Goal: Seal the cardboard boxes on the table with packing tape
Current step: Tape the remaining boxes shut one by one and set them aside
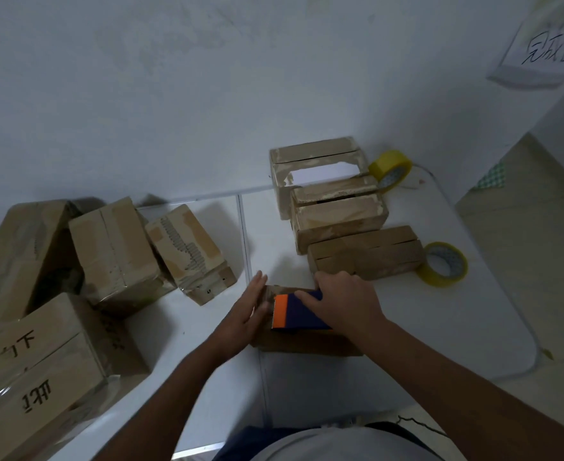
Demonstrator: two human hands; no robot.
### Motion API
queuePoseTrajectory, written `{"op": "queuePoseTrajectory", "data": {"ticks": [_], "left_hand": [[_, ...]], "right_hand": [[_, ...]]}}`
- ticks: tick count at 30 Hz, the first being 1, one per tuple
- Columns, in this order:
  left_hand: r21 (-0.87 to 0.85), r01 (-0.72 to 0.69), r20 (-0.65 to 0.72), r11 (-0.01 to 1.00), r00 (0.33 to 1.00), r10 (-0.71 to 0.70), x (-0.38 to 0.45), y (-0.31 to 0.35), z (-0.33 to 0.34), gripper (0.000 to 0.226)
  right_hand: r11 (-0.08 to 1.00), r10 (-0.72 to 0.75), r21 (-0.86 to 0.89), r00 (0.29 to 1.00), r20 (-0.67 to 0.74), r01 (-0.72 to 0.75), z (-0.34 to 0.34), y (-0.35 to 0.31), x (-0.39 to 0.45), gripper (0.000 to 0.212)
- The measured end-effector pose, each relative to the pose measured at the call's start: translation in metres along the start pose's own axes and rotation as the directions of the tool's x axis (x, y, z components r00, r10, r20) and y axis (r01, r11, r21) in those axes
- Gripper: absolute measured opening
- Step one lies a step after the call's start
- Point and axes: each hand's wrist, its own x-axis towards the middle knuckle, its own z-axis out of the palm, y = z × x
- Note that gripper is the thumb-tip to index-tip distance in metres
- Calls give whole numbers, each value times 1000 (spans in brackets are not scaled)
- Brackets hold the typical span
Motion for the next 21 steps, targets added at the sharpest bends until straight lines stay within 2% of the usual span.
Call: {"op": "queuePoseTrajectory", "data": {"ticks": [2, 4, 6, 9, 15, 21], "left_hand": [[84, -26, 168, 996, 986, 12, 4, -4, -15, 74], [213, -69, 292, 975, 956, 3, 9, -5, -30, 99], [412, -159, 355, 897, 935, 3, 14, -3, -36, 124], [583, -256, 368, 771, 929, 31, 20, -4, -27, 130], [521, -260, 326, 813, 941, 92, 22, -18, -29, 118], [477, -256, 330, 841, 939, 98, 27, -23, -30, 117]], "right_hand": [[1000, -2, -5, 1000, 22, 3, -2, 2, 2, 52], [1000, -9, -15, 999, 37, 9, -4, 2, 2, 52], [1000, -15, -18, 999, 46, 16, -5, 0, 1, 51], [999, -19, -32, 999, 50, 20, -6, -1, 0, 51], [993, -37, -105, 994, 108, 48, -13, 0, 2, 51], [995, -60, -75, 985, 162, 73, -16, 14, 0, 56]]}}
